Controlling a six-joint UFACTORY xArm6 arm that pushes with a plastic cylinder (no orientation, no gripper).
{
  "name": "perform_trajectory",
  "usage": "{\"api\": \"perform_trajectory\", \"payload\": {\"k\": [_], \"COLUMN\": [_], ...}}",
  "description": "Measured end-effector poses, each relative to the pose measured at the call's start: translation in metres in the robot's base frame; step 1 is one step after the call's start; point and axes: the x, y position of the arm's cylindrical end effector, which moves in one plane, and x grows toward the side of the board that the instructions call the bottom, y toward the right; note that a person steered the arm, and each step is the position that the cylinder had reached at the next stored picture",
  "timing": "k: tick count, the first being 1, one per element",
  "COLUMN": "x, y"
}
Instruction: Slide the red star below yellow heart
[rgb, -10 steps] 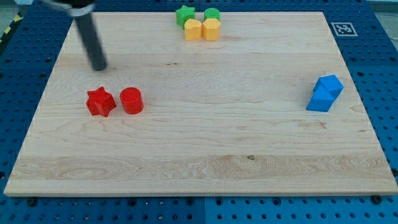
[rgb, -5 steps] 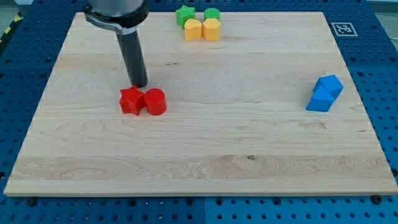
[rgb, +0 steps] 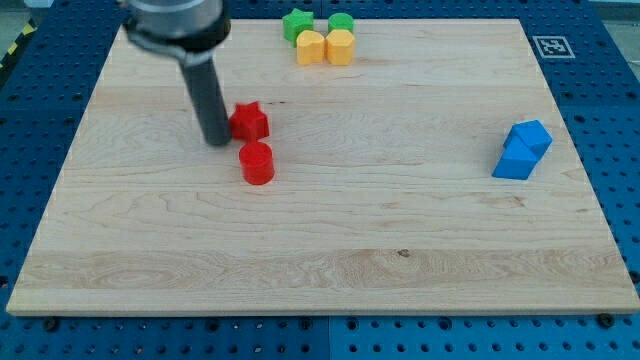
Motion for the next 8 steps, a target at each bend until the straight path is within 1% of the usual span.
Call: {"api": "perform_trajectory", "payload": {"k": [1,3,4,5,6,7,8], "x": [-0.04,0.06,0.056,-0.009,-0.061,-0.056,-0.006], "y": [-0.013,-0.048,-0.004,0.025,0.001,-0.005,-0.004]}}
